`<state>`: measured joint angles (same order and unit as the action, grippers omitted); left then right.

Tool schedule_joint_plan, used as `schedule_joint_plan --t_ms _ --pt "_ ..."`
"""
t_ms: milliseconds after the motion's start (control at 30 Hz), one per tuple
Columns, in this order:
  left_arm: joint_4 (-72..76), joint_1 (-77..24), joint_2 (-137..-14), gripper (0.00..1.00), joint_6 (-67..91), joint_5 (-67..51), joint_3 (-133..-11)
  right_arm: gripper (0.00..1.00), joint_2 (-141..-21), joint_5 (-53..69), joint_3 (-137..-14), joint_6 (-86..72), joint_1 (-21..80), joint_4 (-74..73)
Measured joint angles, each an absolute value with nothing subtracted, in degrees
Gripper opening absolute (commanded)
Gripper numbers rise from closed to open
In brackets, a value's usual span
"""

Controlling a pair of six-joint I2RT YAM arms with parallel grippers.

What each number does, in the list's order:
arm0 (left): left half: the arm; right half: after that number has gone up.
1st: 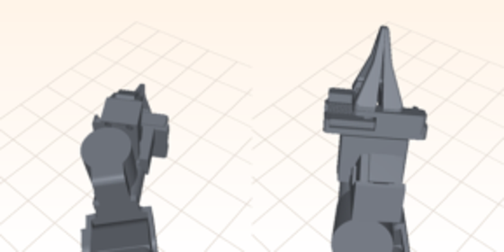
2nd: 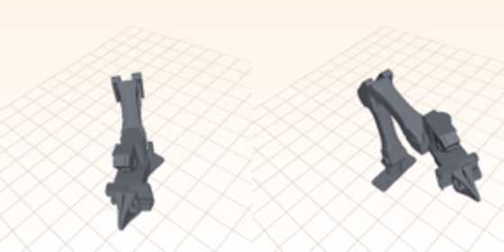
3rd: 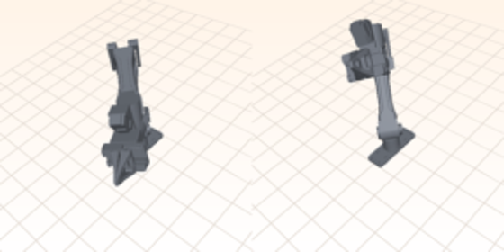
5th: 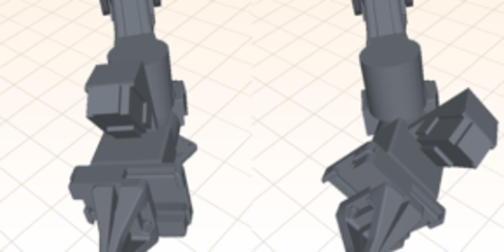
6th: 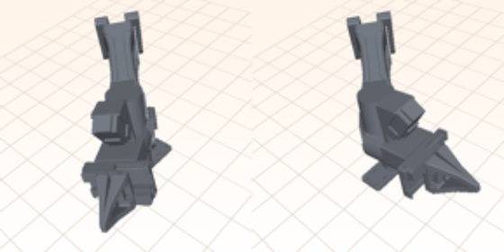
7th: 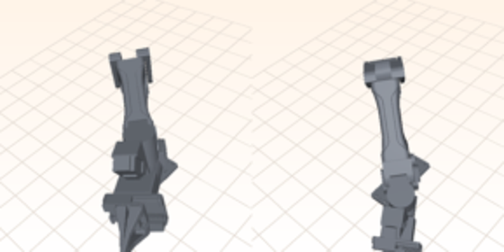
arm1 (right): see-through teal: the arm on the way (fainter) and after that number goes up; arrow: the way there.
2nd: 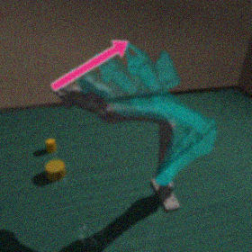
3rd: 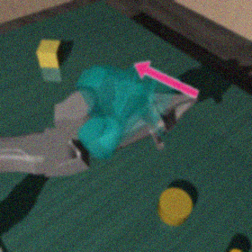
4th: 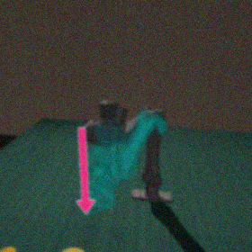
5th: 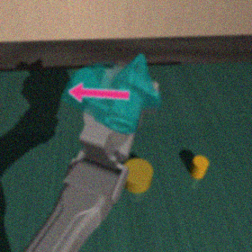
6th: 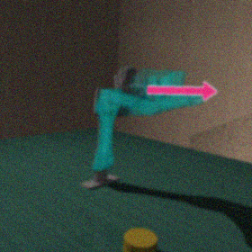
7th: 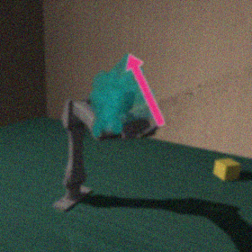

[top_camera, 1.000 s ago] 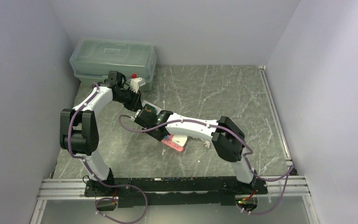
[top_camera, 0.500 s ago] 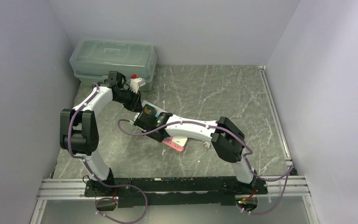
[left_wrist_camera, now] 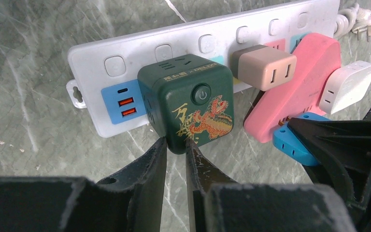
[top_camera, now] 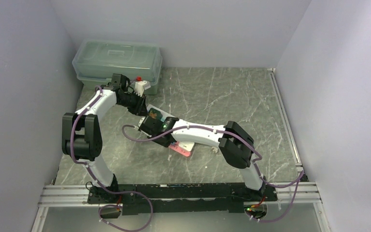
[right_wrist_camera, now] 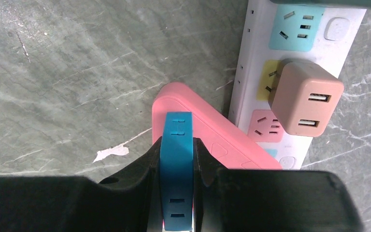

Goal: Insert the plug
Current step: Insert the plug into the socket.

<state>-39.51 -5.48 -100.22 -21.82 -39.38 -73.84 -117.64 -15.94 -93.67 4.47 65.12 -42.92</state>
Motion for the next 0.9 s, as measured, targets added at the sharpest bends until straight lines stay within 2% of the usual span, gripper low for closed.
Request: schedule_joint_plan --t_ms 900 --pt "-40.05 -5.02 -100.22 0.2 -24.58 -40.82 -73.56 0.0 -117.32 -12.93 -92.29 6.44 63.35 -41.5"
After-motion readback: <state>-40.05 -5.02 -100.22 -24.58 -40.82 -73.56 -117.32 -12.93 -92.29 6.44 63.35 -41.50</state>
